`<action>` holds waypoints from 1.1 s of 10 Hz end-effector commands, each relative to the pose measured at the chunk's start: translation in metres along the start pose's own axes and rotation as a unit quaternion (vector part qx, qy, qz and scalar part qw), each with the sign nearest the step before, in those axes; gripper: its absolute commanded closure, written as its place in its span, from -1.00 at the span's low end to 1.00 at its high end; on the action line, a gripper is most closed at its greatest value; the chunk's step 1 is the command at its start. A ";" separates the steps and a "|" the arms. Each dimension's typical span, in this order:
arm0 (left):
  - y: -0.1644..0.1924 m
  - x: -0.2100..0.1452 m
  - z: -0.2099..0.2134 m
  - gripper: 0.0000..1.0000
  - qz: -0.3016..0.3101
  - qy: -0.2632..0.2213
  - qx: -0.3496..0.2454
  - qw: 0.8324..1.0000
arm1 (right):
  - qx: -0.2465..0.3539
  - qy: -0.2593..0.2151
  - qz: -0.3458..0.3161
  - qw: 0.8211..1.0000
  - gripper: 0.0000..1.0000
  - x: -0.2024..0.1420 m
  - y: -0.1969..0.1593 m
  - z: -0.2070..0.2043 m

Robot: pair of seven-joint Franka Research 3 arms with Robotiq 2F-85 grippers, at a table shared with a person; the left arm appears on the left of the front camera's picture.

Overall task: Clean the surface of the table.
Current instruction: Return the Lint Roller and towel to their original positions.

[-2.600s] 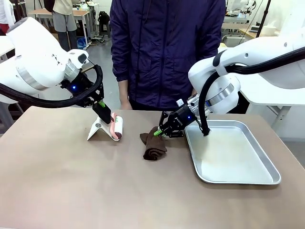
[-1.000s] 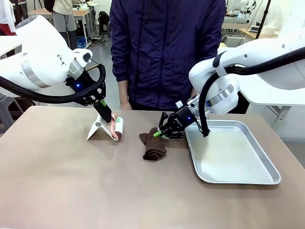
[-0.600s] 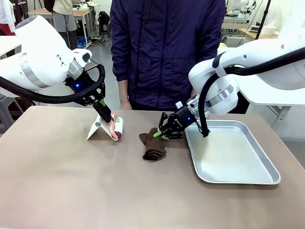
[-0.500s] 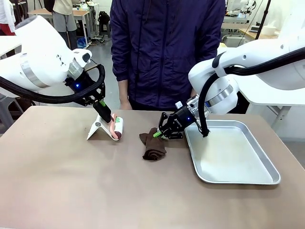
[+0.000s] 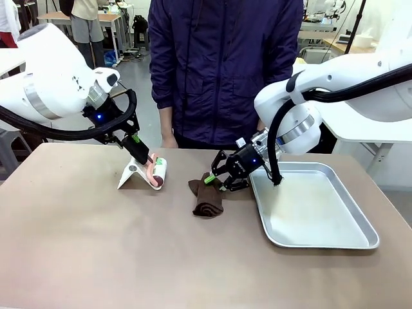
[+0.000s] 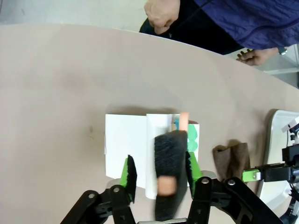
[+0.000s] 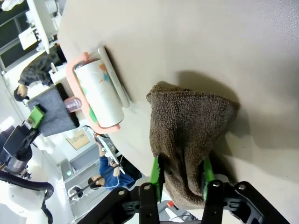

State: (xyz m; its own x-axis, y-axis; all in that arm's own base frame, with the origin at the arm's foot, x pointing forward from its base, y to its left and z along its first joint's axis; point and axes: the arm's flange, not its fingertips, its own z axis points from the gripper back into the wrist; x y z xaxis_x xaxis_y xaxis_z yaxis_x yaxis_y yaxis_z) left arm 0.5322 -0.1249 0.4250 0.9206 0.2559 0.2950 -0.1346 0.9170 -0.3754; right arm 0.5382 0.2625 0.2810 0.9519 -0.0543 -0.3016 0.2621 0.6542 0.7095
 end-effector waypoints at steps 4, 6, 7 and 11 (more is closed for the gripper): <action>0.006 -0.001 0.009 -1.00 0.007 -0.015 0.005 1.000 | 0.003 0.007 -0.010 1.000 -1.00 0.006 0.003 0.001; 0.009 -0.001 0.013 -1.00 0.009 -0.020 0.000 1.000 | 0.001 0.008 -0.012 1.000 -1.00 0.006 0.002 0.002; 0.012 -0.003 0.019 -1.00 0.009 -0.023 -0.006 1.000 | -0.003 0.002 -0.014 1.000 -1.00 0.005 0.000 0.007; 0.036 -0.043 0.074 -1.00 -0.016 0.018 -0.125 0.992 | 0.079 0.027 0.045 0.995 -1.00 -0.029 0.002 0.059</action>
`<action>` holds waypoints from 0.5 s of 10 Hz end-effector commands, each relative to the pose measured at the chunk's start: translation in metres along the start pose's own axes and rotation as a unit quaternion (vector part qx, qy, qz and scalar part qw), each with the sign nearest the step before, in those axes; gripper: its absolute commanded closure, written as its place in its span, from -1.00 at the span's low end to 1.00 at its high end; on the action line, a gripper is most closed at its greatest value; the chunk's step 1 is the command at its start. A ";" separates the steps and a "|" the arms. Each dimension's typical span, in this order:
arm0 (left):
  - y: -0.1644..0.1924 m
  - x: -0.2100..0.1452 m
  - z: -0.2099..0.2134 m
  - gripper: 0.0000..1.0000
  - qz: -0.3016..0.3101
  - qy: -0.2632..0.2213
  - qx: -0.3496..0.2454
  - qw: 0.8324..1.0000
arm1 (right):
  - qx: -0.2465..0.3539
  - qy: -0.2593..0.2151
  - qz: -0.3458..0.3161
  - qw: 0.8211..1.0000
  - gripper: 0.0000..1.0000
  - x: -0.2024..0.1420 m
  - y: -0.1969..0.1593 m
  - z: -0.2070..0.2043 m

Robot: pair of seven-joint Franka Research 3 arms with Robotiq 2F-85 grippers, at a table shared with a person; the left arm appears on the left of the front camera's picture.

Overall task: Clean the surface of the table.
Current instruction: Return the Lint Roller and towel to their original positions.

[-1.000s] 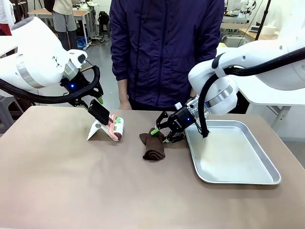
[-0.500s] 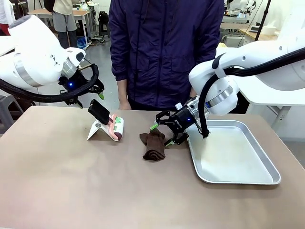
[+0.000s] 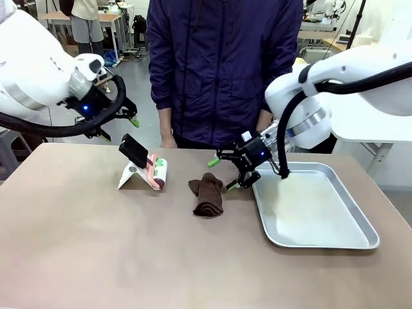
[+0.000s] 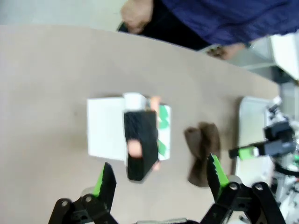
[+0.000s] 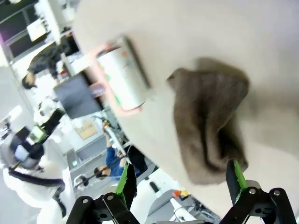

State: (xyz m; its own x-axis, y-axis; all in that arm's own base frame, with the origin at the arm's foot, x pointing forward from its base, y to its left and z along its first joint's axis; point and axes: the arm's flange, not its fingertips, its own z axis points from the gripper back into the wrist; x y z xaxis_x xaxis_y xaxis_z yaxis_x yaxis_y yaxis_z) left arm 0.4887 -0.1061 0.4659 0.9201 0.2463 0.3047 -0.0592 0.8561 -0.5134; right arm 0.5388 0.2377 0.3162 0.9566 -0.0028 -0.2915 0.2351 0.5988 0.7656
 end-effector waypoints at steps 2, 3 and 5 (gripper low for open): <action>0.055 -0.058 0.065 -1.00 0.001 0.049 -0.134 0.990 | 0.116 0.050 0.063 0.990 -1.00 -0.062 -0.013 0.058; 0.075 -0.076 0.082 -1.00 -0.009 0.059 -0.191 0.980 | 0.164 0.072 0.088 0.980 -1.00 -0.086 -0.022 0.080; 0.124 -0.101 0.102 -1.00 -0.025 0.081 -0.310 0.947 | 0.229 0.091 0.125 0.961 -1.00 -0.121 -0.045 0.120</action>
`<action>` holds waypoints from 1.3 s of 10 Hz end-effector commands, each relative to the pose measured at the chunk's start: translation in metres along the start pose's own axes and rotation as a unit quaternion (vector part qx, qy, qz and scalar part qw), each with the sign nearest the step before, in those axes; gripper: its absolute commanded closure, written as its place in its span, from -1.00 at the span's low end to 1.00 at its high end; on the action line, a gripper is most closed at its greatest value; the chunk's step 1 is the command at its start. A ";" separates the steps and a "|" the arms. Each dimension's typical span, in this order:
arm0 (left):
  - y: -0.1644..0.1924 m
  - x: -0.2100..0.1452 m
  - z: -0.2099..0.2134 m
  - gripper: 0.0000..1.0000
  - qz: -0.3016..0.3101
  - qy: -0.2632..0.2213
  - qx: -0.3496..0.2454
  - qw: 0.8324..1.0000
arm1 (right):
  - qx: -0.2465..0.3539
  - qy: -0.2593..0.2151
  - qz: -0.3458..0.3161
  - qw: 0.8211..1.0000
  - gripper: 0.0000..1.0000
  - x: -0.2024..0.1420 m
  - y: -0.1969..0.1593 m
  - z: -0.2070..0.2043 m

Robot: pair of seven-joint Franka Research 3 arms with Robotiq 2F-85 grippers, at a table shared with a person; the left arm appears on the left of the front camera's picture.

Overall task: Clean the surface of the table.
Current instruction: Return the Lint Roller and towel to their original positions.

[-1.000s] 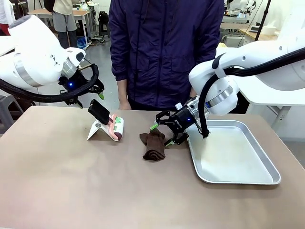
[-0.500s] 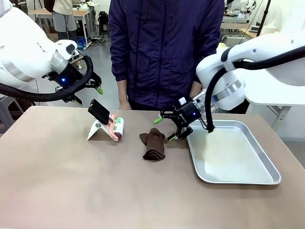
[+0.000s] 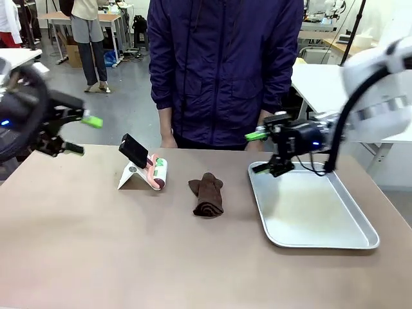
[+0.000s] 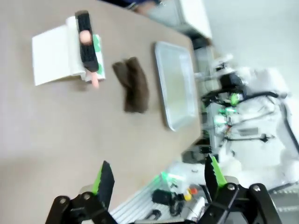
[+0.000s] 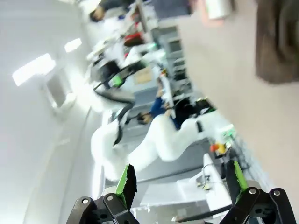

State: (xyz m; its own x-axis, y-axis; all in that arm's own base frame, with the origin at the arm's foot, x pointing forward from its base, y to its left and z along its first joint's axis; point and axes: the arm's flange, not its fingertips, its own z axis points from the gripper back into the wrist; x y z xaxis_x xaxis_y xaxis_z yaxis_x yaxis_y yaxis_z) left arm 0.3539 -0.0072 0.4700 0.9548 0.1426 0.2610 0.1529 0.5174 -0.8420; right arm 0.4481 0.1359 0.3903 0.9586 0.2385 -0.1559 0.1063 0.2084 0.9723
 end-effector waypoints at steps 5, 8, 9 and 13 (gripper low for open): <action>0.123 -0.007 0.025 -1.00 0.037 0.034 -0.252 0.966 | 0.103 -0.135 0.017 0.985 -1.00 -0.059 -0.047 0.099; 0.128 -0.026 0.024 -1.00 0.037 0.034 -0.258 0.965 | 0.101 -0.125 0.005 0.987 -1.00 -0.060 -0.049 0.116; 0.128 -0.026 0.024 -1.00 0.037 0.034 -0.258 0.965 | 0.101 -0.125 0.005 0.987 -1.00 -0.060 -0.049 0.116; 0.128 -0.026 0.024 -1.00 0.037 0.034 -0.258 0.965 | 0.101 -0.125 0.005 0.987 -1.00 -0.060 -0.049 0.116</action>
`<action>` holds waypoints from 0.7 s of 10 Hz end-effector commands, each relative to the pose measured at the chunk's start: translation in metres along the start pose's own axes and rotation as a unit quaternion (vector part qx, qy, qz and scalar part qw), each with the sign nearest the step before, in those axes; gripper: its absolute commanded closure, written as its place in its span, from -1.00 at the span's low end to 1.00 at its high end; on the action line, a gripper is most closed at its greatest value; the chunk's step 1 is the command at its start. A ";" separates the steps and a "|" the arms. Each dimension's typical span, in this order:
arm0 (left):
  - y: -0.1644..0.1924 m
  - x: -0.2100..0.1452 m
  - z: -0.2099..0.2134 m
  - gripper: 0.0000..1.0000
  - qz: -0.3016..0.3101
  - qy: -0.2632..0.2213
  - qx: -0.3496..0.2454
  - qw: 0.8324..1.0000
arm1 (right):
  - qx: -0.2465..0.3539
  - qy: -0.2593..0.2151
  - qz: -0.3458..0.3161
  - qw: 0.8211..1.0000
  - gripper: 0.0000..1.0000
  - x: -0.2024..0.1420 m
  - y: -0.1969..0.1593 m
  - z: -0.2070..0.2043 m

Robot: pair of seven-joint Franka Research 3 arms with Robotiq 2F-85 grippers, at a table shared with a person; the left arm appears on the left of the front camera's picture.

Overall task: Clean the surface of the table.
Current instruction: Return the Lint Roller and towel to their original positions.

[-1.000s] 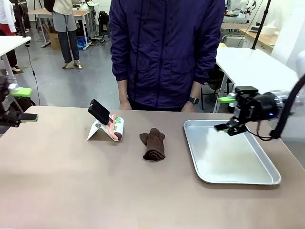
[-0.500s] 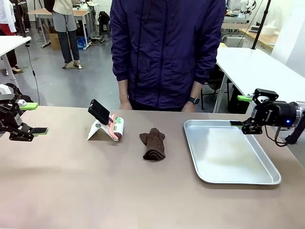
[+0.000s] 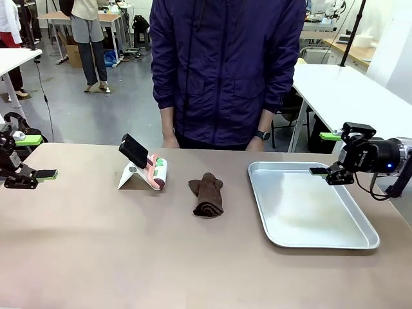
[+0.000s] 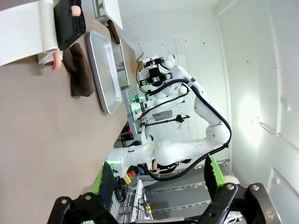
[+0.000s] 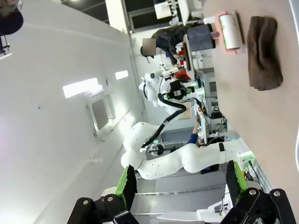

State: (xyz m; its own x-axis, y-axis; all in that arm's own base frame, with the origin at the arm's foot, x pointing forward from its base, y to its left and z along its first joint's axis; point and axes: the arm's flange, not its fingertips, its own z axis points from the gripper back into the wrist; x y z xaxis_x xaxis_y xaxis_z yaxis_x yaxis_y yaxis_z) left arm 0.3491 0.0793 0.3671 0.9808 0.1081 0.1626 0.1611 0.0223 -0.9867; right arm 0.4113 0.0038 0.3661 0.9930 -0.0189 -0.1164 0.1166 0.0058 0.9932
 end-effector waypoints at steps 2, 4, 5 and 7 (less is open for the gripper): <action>-0.001 -0.006 -0.003 -1.00 -0.006 0.005 -0.004 1.000 | -0.001 0.006 -0.003 1.000 -1.00 0.004 0.006 0.002; -0.001 -0.006 -0.003 -1.00 -0.006 0.005 -0.004 1.000 | -0.001 0.006 -0.003 1.000 -1.00 0.004 0.006 0.002; -0.001 -0.006 -0.003 -1.00 -0.006 0.005 -0.004 1.000 | -0.001 0.006 -0.003 1.000 -1.00 0.004 0.006 0.002; -0.001 -0.006 -0.003 -1.00 -0.006 0.005 -0.004 1.000 | -0.001 0.006 -0.003 1.000 -1.00 0.004 0.006 0.002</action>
